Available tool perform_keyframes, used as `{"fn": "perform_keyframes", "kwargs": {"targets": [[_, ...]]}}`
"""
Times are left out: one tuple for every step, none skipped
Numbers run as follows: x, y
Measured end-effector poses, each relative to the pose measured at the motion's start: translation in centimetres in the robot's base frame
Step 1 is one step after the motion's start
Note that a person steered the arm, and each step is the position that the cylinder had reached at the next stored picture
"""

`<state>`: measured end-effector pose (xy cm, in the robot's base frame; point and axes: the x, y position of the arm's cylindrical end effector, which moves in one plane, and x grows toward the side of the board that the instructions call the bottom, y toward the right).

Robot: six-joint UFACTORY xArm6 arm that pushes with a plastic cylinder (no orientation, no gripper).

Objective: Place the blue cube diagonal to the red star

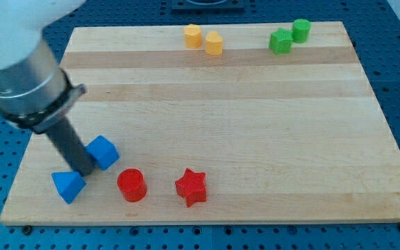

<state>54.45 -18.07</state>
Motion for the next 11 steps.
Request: {"fn": "perform_keyframes", "kwargs": {"targets": [[-1.8, 0.9], [-2.4, 1.9], [-4.9, -2.2], [-5.7, 1.6], [-6.2, 5.4], [-6.3, 8.3], [-6.3, 11.0], [-6.5, 13.3], [-4.8, 8.8], [-2.0, 9.2], [-2.1, 12.6]]}}
